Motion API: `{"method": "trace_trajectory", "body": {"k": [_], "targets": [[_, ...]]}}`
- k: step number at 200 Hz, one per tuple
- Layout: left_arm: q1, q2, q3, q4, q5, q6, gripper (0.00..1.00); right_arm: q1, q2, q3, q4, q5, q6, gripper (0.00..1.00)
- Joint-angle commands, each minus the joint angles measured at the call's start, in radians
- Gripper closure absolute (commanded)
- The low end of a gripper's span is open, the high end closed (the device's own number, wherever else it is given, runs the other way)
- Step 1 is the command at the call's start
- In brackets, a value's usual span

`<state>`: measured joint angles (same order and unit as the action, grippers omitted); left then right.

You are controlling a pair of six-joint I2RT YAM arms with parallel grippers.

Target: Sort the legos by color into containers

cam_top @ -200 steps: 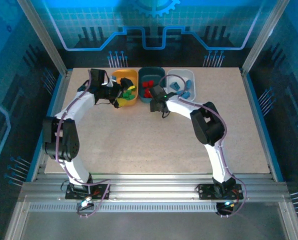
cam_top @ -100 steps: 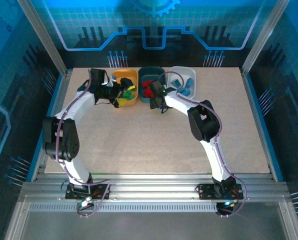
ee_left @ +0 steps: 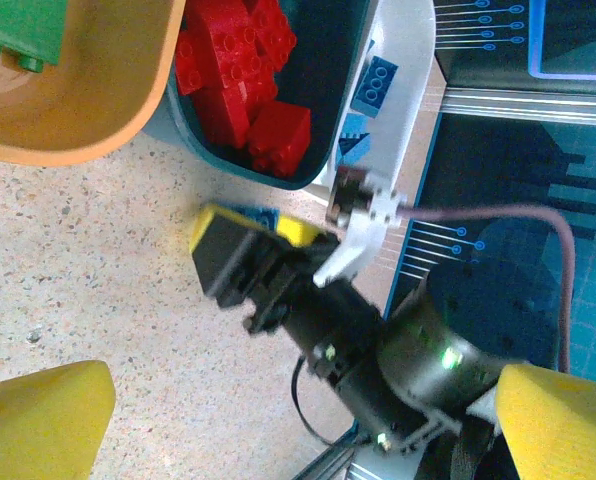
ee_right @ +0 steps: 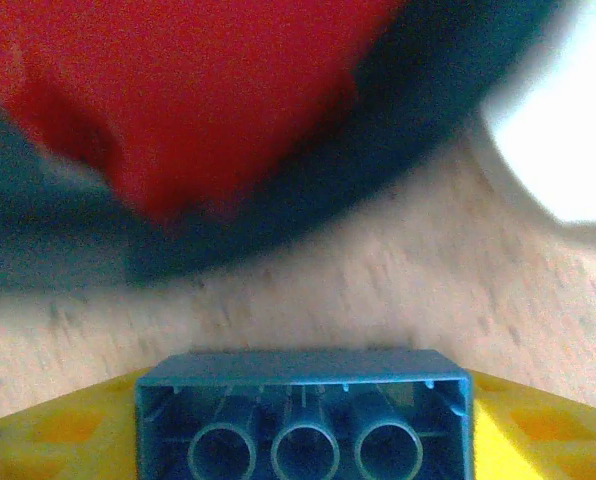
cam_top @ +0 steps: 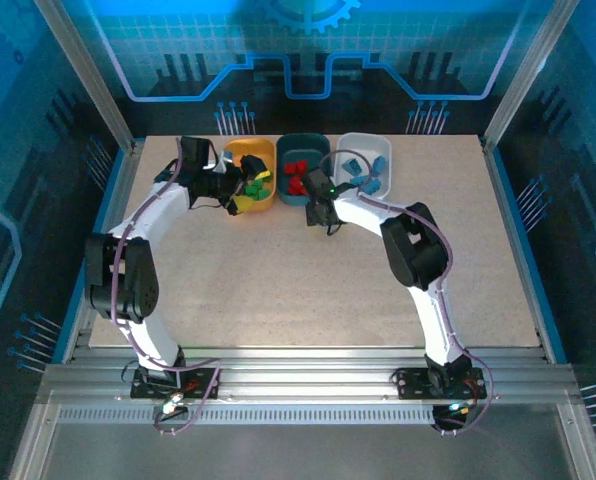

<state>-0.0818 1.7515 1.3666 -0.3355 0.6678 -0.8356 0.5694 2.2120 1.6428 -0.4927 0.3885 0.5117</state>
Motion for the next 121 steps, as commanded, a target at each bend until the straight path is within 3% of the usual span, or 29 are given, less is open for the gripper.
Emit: {"method": "trace_trajectory", "body": {"k": [1, 23, 48, 78, 121], "targets": [[-0.006, -0.015, 0.029, -0.023, 0.009, 0.022, 0.01, 0.048, -0.156, -0.104, 0.020, 0.045, -0.003, 0.44], [-0.006, -0.016, 0.026, -0.024, 0.006, 0.021, 0.01, 0.051, -0.262, -0.142, 0.025, 0.068, -0.029, 0.44], [-0.006, -0.015, 0.026, -0.023, 0.006, 0.022, 0.01, -0.015, -0.290, -0.089, 0.011, 0.062, -0.072, 0.44], [-0.006, -0.009, 0.027, -0.028, 0.003, 0.027, 0.01, -0.161, -0.126, 0.122, -0.070, -0.065, -0.106, 0.44], [-0.007, -0.007, 0.028, -0.031, -0.003, 0.033, 0.01, -0.245, 0.037, 0.353, -0.153, -0.145, -0.128, 0.39]]}}
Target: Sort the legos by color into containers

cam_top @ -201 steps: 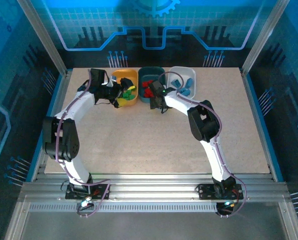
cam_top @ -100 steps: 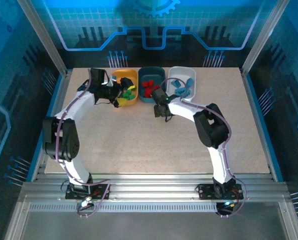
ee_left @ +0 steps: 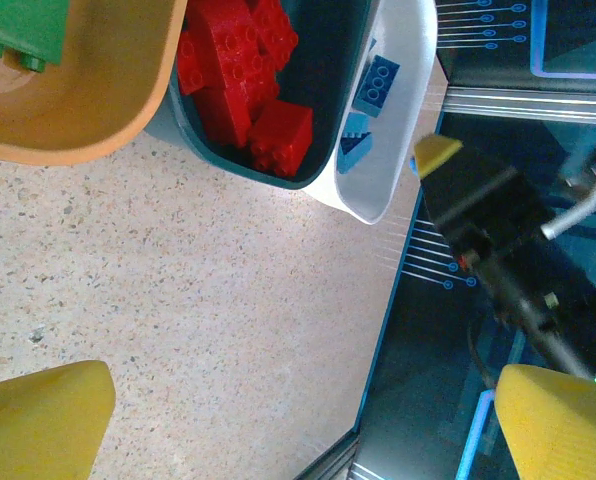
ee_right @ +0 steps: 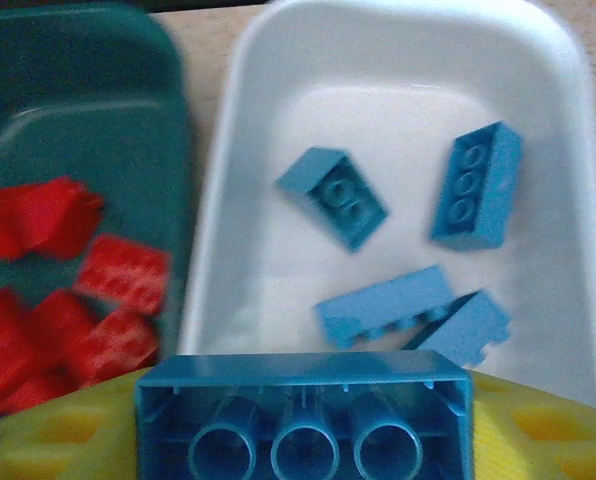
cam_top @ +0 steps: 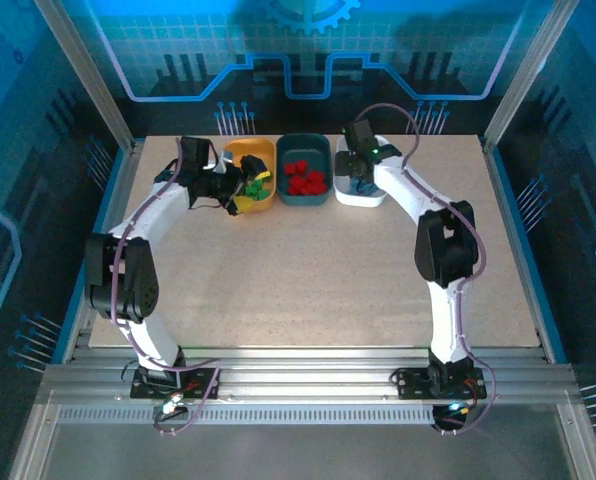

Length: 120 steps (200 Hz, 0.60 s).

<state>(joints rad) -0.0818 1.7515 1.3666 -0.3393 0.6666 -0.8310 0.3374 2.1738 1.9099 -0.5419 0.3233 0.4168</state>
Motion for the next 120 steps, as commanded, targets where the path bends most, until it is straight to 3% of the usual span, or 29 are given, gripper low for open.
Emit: {"method": "trace_trajectory", "body": {"k": [1, 20, 46, 76, 91, 120], "targets": [[-0.006, -0.007, 0.028, -0.028, -0.002, 0.030, 0.01, -0.013, 0.077, 0.089, -0.104, -0.082, -0.035, 0.38], [-0.007, -0.004, 0.028, -0.028, -0.002, 0.033, 0.01, -0.017, 0.073, 0.142, -0.134, -0.102, -0.060, 0.28], [-0.007, -0.006, 0.026, -0.013, 0.006, 0.030, 0.01, 0.008, -0.075, 0.045, -0.066, 0.001, -0.064, 0.13], [-0.008, -0.013, 0.023, -0.010, 0.007, 0.028, 0.01, 0.003, -0.125, 0.014, -0.069, -0.008, -0.059, 0.10], [-0.010, -0.017, 0.023, -0.012, 0.008, 0.030, 0.01, 0.008, -0.129, -0.008, -0.095, -0.035, -0.049, 0.16], [-0.012, -0.051, 0.034, -0.027, -0.010, 0.064, 0.01, 0.091, -0.356, -0.307, 0.089, -0.069, -0.054, 0.16]]}}
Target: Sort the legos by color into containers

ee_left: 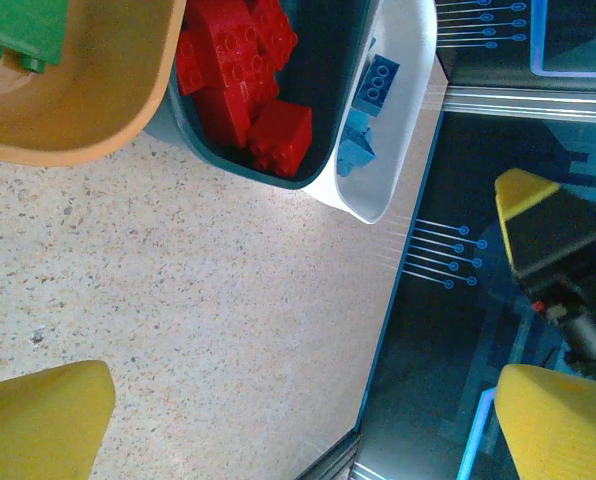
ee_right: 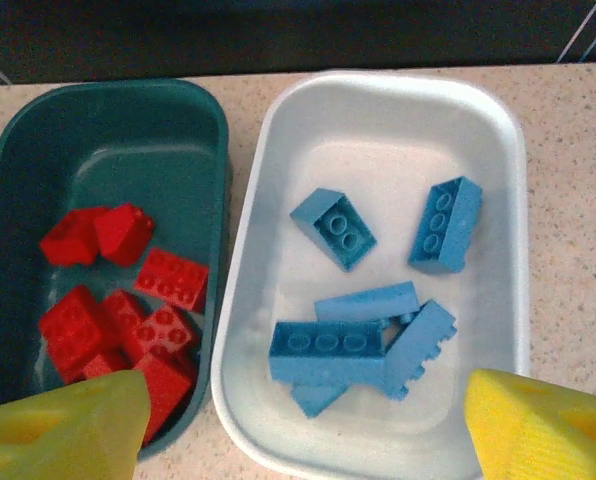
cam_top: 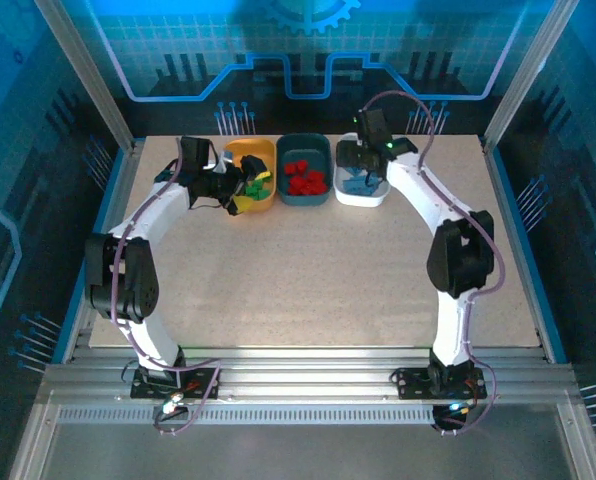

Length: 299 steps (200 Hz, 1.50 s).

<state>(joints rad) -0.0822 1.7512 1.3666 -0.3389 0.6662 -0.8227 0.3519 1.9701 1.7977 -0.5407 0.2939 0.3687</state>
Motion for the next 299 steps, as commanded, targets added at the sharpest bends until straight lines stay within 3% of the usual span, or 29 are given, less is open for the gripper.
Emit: {"method": "trace_trajectory", "body": {"k": [1, 47, 55, 68, 79, 88, 107, 127, 139, 152, 170, 182, 206, 228, 238, 249, 256, 274, 284, 299], "targets": [[-0.011, -0.052, 0.035, -0.029, -0.011, 0.058, 0.01, 0.081, -0.163, -0.205, 0.095, -0.041, -0.010, 0.16], [-0.017, -0.244, 0.098, -0.112, -0.127, 0.175, 0.01, 0.318, -0.654, -0.554, 0.346, -0.075, -0.157, 0.11], [-0.030, -0.301, 0.105, -0.143, -0.200, 0.202, 0.01, 0.366, -0.729, -0.595, 0.376, -0.047, -0.181, 0.00], [-0.087, -0.397, 0.123, -0.198, -0.386, 0.258, 0.01, 0.448, -0.821, -0.639, 0.397, -0.017, -0.242, 0.00], [-0.152, -0.482, 0.098, -0.183, -0.531, 0.296, 0.01, 0.487, -0.874, -0.674, 0.398, 0.026, -0.187, 0.00], [-0.199, -0.560, 0.034, -0.117, -0.622, 0.300, 0.01, 0.497, -0.905, -0.717, 0.430, 0.030, -0.148, 0.00], [-0.246, -0.706, -0.173, 0.119, -0.674, 0.293, 0.01, 0.510, -0.925, -0.800, 0.517, 0.056, -0.193, 0.00], [-0.257, -0.816, -0.421, 0.323, -0.784, 0.312, 0.01, 0.510, -0.897, -0.793, 0.461, 0.170, -0.240, 0.00], [-0.257, -0.859, -0.575, 0.462, -0.853, 0.399, 0.01, 0.506, -0.890, -0.814, 0.465, 0.237, -0.282, 0.00], [-0.257, -0.897, -0.748, 0.662, -0.851, 0.617, 0.01, 0.469, -0.898, -0.861, 0.498, 0.271, -0.266, 0.00], [-0.257, -0.911, -0.983, 0.953, -0.750, 0.933, 0.01, 0.364, -0.929, -0.963, 0.564, 0.252, -0.210, 0.00], [-0.257, -0.877, -1.093, 1.101, -0.776, 1.041, 0.01, 0.266, -0.943, -1.038, 0.619, 0.216, -0.195, 0.00], [-0.234, -0.708, -1.188, 1.316, -0.977, 1.034, 0.01, 0.109, -0.959, -1.184, 0.739, 0.120, -0.276, 0.00], [-0.170, -0.557, -1.194, 1.340, -0.935, 1.008, 0.01, 0.038, -0.936, -1.299, 0.873, 0.088, -0.424, 0.00], [-0.122, -0.463, -1.174, 1.350, -0.917, 0.949, 0.01, 0.015, -0.881, -1.323, 0.917, 0.124, -0.453, 0.00], [-0.122, -0.389, -1.146, 1.395, -0.959, 0.977, 0.01, -0.021, -0.794, -1.325, 0.932, 0.131, -0.466, 0.00], [-0.103, -0.358, -1.139, 1.405, -0.926, 0.972, 0.01, -0.043, -0.741, -1.330, 0.965, 0.106, -0.459, 0.00], [-0.038, -0.207, -1.126, 1.541, -0.922, 0.909, 0.01, -0.094, -0.626, -1.375, 1.157, 0.013, -0.455, 0.00], [-0.006, -0.138, -1.132, 1.648, -0.975, 0.871, 0.01, -0.096, -0.607, -1.351, 1.138, -0.009, -0.487, 0.00], [0.015, -0.200, -1.110, 1.502, -0.958, 0.823, 0.01, -0.116, -0.562, -1.354, 1.210, -0.023, -0.511, 0.00]]}}
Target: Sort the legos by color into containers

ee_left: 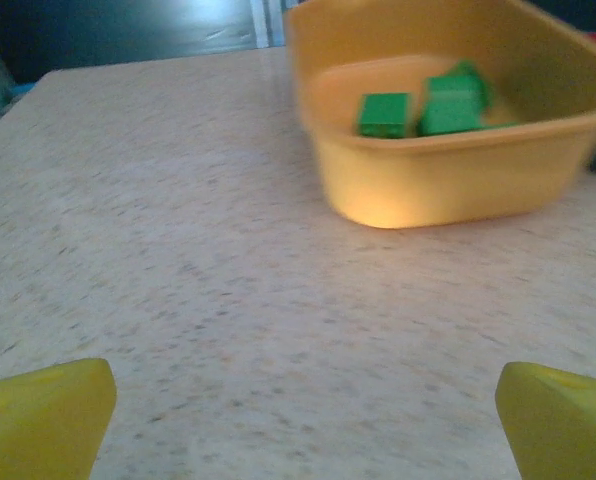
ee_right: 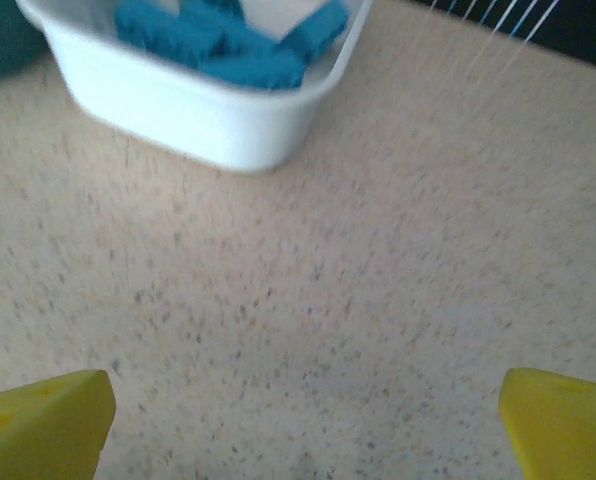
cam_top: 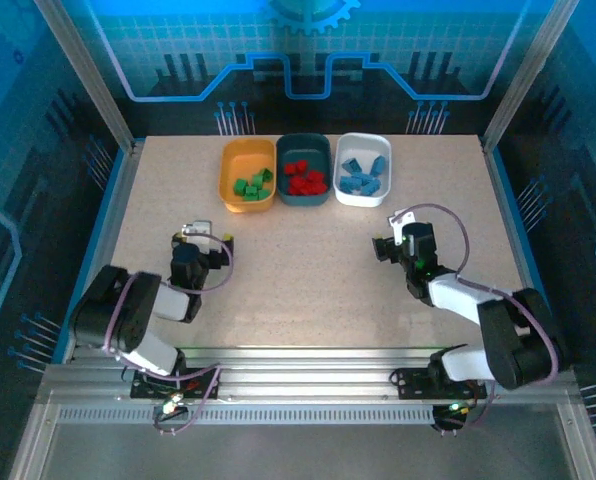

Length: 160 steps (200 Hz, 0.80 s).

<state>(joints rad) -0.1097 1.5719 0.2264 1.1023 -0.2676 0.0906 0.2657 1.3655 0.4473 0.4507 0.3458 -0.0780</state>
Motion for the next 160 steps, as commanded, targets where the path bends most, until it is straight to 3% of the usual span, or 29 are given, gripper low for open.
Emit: {"method": "trace_trajectory", "body": {"k": [1, 22, 39, 63, 160], "targets": [[0.043, -0.020, 0.035, 0.054, -0.021, -0.091, 0.01, -0.033, 0.046, -0.005, 0.225, -0.076, -0.062, 0.00], [0.052, -0.022, 0.148, -0.159, 0.006, -0.090, 0.01, -0.133, 0.063, -0.044, 0.296, -0.164, 0.030, 0.00], [0.086, -0.025, 0.145, -0.163, 0.059, -0.113, 0.01, -0.244, 0.141, -0.072, 0.427, -0.258, 0.129, 0.00], [0.087, -0.023, 0.143, -0.155, 0.061, -0.109, 0.01, -0.202, 0.135, -0.020, 0.306, -0.229, 0.088, 0.00], [0.079, -0.023, 0.151, -0.167, 0.103, -0.084, 0.01, -0.190, 0.139, -0.019, 0.313, -0.262, 0.061, 0.00]]}}
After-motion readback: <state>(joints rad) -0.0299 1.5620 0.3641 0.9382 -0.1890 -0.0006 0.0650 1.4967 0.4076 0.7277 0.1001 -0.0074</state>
